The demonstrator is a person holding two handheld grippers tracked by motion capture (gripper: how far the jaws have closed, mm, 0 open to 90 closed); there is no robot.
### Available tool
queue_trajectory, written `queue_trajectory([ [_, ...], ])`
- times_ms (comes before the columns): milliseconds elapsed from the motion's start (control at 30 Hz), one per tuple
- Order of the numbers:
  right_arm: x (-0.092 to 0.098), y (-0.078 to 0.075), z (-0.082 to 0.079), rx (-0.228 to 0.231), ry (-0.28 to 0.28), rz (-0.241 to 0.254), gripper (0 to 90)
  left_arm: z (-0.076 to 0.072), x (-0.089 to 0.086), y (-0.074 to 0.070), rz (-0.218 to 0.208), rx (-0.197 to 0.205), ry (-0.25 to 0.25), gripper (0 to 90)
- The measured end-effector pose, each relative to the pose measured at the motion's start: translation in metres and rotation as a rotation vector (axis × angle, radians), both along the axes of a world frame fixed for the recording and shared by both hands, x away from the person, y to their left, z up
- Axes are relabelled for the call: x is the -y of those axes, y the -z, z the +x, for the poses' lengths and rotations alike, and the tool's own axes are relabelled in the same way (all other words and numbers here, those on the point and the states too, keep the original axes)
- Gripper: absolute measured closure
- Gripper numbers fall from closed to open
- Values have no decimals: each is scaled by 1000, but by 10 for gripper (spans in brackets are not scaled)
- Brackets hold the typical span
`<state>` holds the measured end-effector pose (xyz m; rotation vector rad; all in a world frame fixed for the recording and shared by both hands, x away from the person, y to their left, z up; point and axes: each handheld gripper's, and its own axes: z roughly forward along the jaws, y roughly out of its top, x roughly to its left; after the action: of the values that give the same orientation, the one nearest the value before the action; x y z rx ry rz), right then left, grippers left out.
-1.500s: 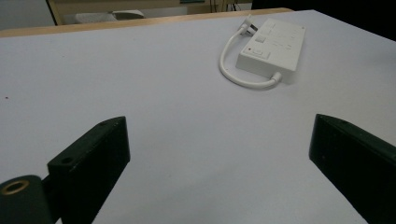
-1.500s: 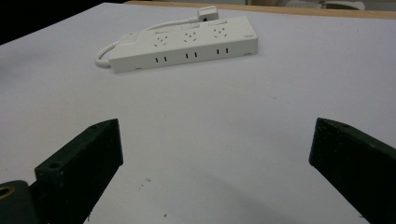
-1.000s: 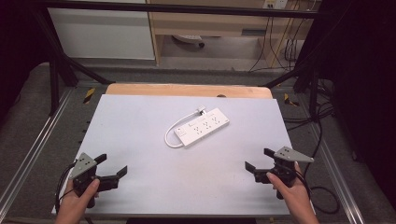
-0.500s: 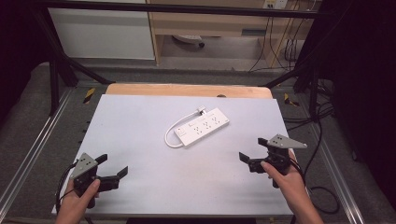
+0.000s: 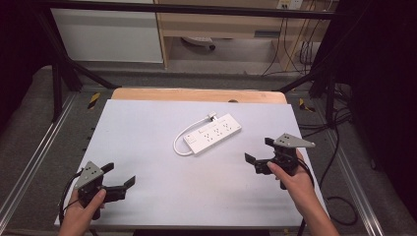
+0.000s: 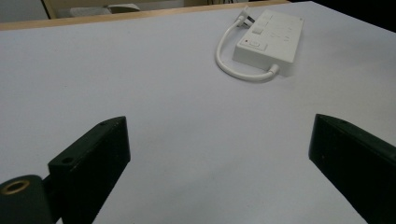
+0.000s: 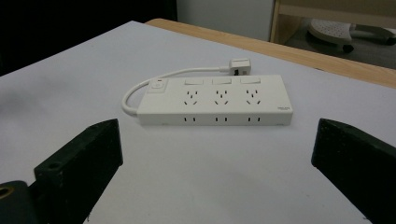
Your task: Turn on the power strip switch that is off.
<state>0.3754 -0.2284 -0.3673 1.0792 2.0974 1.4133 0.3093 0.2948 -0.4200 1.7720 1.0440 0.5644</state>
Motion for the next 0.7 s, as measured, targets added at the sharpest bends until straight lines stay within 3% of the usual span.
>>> queue_trajectory([
  [700, -23, -12, 29, -1, -56, -24, 26, 0, 1, 0, 9, -3, 13, 57],
])
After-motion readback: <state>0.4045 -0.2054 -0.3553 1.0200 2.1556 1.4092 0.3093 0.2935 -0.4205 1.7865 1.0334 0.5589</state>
